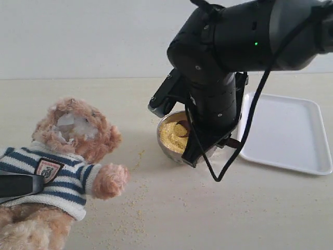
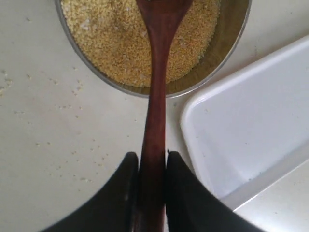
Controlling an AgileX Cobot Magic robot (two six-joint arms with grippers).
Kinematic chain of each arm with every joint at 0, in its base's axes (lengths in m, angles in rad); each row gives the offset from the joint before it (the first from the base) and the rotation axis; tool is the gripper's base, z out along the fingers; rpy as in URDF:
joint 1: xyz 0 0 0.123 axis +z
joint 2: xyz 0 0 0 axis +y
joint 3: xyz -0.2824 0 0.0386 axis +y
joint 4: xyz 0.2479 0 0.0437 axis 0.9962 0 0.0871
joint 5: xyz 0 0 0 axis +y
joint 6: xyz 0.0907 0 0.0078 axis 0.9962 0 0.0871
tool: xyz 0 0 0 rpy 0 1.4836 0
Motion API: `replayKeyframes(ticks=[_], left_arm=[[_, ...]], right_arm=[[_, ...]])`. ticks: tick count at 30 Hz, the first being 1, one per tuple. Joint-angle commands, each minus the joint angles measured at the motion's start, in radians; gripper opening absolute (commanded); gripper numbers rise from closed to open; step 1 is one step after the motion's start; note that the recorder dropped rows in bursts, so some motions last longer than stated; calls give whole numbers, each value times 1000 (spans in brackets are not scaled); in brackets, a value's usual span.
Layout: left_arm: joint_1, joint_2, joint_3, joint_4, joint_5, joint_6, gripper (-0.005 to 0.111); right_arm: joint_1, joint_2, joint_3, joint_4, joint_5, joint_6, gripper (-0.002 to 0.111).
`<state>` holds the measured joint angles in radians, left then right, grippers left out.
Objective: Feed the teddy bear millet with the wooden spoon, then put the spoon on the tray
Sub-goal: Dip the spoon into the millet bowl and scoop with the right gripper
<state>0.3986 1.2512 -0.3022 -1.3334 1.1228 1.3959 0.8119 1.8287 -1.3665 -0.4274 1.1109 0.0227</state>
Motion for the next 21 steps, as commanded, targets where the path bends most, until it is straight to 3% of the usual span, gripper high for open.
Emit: replayKeyframes(ticks=[1, 11, 21], left_arm=[[4, -7, 1, -23, 22, 5, 5], [4, -7, 1, -23, 22, 5, 5], [4, -7, 1, -23, 22, 5, 5]], right_arm=[[-56, -39, -6, 83, -5, 17, 1], [-135, -101, 58, 322, -71, -45, 1], [-167, -156, 168, 422, -174, -107, 1]])
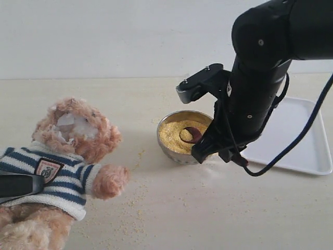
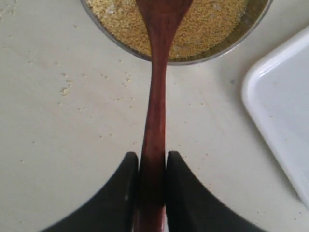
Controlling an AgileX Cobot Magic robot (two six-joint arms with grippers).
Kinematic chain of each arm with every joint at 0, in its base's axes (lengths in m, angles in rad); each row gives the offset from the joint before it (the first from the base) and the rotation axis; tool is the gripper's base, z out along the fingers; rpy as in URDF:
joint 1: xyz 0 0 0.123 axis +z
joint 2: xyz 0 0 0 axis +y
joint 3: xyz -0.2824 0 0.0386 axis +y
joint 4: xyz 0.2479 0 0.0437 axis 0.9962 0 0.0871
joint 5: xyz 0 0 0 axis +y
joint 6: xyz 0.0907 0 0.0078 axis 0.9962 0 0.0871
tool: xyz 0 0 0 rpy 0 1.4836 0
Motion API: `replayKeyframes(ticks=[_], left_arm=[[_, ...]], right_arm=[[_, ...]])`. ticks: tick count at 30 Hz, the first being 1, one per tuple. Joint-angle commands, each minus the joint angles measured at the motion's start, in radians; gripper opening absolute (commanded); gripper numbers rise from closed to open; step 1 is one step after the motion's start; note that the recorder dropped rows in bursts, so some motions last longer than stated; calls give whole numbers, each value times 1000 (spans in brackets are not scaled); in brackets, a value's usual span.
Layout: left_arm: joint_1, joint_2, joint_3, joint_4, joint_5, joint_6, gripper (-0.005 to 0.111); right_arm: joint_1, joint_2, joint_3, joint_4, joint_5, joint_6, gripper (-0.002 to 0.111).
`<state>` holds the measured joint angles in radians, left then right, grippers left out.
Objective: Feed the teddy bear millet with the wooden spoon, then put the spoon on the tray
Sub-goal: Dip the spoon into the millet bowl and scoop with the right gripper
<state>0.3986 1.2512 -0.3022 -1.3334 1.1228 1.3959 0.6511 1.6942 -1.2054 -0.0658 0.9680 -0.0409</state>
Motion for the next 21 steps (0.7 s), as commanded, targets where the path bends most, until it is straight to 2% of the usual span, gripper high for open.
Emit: replayKeyframes(ticks=[1, 5, 9, 21], left_arm=[[4, -7, 1, -23, 22, 5, 5], [4, -7, 1, -23, 22, 5, 5], [4, -7, 1, -23, 22, 5, 5], [4, -7, 1, -23, 22, 5, 5]], right_arm=[[-6, -21, 7, 76, -37, -56, 1], [-25, -21, 7, 86, -62, -43, 1], [-25, -22, 7, 173, -37, -88, 1], [-74, -35, 7, 165, -52, -66, 1]])
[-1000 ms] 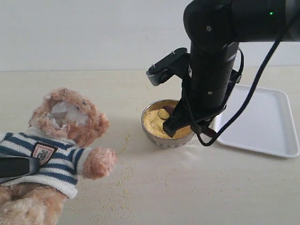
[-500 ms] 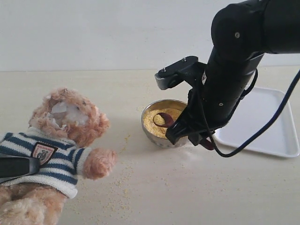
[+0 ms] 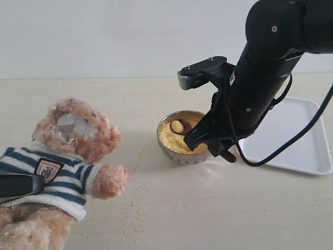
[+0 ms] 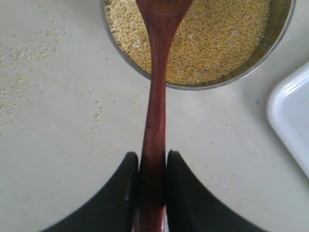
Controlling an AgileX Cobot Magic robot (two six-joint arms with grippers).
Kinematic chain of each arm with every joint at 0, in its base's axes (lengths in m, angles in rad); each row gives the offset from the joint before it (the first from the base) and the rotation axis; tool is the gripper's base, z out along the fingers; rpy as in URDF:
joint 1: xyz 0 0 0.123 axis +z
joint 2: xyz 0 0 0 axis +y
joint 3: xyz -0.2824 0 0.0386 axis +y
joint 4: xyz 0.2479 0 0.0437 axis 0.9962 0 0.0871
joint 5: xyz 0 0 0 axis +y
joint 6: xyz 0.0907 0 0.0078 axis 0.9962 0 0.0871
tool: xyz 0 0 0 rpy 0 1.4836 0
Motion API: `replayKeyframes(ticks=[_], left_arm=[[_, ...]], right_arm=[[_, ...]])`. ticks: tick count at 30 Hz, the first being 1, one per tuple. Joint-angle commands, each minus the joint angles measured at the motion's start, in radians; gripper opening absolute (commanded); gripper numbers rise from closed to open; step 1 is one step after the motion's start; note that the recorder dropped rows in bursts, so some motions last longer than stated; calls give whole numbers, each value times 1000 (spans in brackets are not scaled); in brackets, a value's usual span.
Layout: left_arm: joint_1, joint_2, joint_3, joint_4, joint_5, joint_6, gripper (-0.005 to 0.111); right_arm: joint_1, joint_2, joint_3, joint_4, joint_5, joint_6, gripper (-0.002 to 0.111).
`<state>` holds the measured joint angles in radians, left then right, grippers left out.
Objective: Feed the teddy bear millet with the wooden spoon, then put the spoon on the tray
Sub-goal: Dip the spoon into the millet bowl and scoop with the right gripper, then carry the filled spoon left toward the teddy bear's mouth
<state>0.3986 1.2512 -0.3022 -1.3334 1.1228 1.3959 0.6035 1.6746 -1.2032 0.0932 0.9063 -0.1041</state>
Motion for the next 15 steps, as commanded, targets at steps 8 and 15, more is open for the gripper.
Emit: replayKeyframes(ticks=[8, 15], left_arm=[[4, -7, 1, -23, 22, 5, 5], [4, -7, 1, -23, 22, 5, 5]], right_arm=[[-36, -40, 5, 47, 30, -37, 1], [-36, -83, 5, 32, 39, -50, 1]])
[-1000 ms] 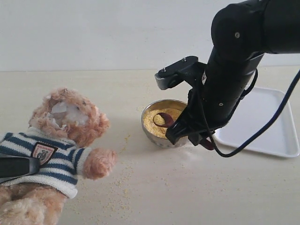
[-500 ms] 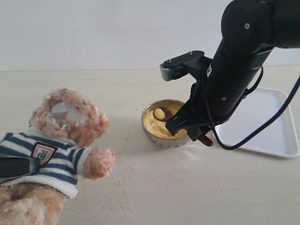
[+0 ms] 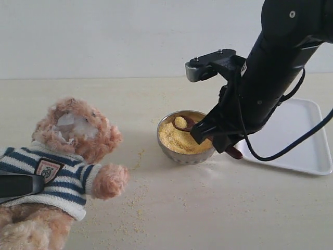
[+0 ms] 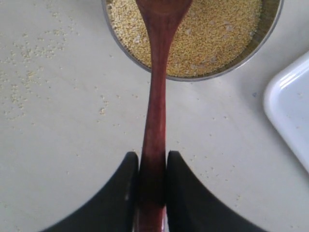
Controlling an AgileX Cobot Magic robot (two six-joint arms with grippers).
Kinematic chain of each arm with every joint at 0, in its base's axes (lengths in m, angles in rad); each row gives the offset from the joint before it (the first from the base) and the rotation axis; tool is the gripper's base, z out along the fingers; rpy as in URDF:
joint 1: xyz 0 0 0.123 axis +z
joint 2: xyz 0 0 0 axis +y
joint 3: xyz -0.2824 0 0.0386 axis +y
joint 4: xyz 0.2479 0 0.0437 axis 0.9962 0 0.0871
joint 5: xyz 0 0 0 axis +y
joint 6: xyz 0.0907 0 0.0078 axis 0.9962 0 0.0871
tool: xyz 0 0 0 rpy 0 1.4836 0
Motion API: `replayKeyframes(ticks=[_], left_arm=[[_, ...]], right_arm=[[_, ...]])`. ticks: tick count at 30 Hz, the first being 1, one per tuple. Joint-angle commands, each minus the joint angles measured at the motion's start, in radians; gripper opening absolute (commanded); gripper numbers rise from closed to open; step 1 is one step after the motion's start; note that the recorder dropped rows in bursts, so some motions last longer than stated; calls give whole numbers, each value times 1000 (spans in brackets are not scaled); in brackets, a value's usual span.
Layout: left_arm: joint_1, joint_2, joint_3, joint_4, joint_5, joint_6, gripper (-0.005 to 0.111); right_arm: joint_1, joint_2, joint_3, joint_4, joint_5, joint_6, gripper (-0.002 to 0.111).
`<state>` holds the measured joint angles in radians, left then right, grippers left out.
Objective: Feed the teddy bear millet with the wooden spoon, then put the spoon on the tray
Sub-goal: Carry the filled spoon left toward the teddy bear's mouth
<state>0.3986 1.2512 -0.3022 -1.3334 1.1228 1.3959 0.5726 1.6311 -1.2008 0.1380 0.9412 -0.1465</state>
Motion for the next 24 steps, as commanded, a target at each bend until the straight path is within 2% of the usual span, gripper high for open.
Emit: replayKeyframes(ticks=[1, 6, 10, 19, 24], left_arm=[[4, -7, 1, -23, 22, 5, 5], [4, -7, 1, -23, 22, 5, 5], [4, -7, 1, -23, 22, 5, 5], [4, -7, 1, -23, 22, 5, 5], [4, -7, 1, -23, 22, 5, 5]], right_arm=[[-5, -50, 2, -14, 4, -8, 1], [-3, -120, 2, -16, 34, -21, 1], [40, -167, 2, -29, 81, -37, 1], [265, -192, -28, -87, 100, -10, 1], [330, -192, -102, -120, 137, 17, 1]])
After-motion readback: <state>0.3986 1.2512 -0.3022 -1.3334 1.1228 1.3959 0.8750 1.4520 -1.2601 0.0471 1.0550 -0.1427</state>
